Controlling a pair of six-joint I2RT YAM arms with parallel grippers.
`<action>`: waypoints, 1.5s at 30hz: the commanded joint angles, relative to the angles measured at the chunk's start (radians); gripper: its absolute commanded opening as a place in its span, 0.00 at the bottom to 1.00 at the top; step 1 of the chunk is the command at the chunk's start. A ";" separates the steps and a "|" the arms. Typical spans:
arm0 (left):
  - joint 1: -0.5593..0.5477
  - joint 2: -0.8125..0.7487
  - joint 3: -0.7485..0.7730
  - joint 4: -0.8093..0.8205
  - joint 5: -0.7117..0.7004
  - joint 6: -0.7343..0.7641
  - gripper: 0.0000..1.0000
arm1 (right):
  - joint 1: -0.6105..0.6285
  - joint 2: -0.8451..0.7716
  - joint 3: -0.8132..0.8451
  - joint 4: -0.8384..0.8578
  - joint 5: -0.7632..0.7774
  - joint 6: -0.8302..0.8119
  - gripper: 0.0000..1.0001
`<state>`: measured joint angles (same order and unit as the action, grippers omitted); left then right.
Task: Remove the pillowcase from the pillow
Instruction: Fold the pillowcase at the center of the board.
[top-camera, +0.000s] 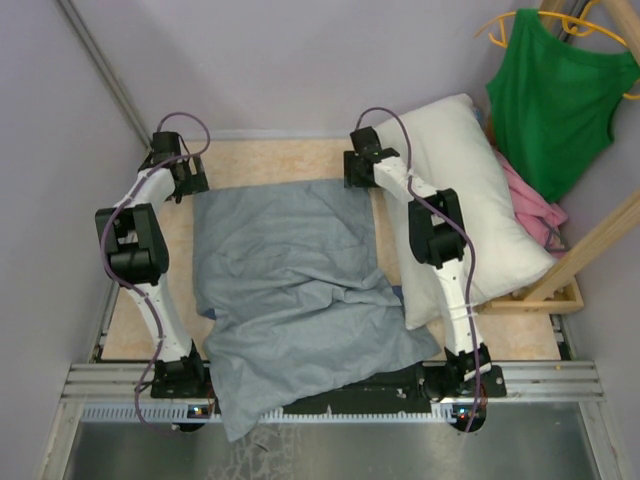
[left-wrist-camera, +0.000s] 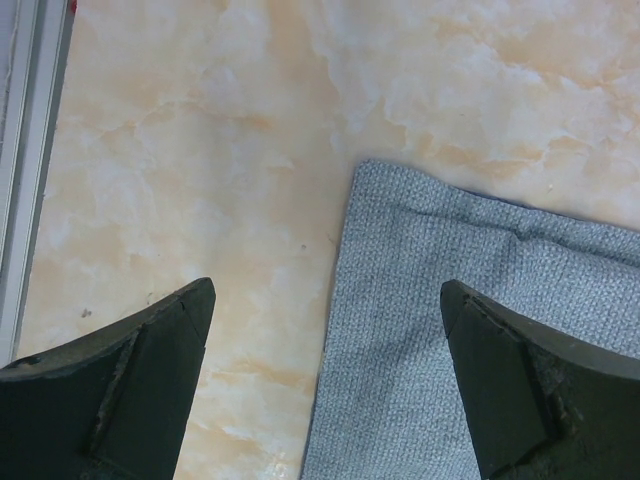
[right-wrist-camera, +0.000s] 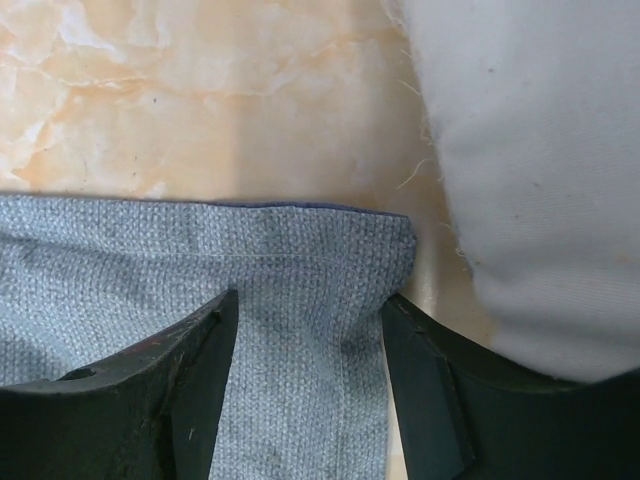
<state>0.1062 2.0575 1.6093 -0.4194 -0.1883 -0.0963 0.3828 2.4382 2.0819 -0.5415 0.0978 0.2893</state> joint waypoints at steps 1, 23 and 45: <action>-0.005 -0.014 0.033 0.001 -0.018 0.025 1.00 | 0.018 0.091 0.005 -0.094 0.099 -0.030 0.58; -0.018 0.174 0.102 0.021 0.177 0.075 0.79 | 0.018 0.028 -0.073 0.005 0.026 -0.088 0.00; -0.036 0.128 0.183 -0.048 0.029 -0.011 0.00 | -0.010 -0.164 -0.132 0.101 -0.096 -0.045 0.00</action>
<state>0.0635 2.2566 1.7645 -0.4194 -0.1570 -0.0769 0.3889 2.3573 1.9160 -0.4152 0.0505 0.2298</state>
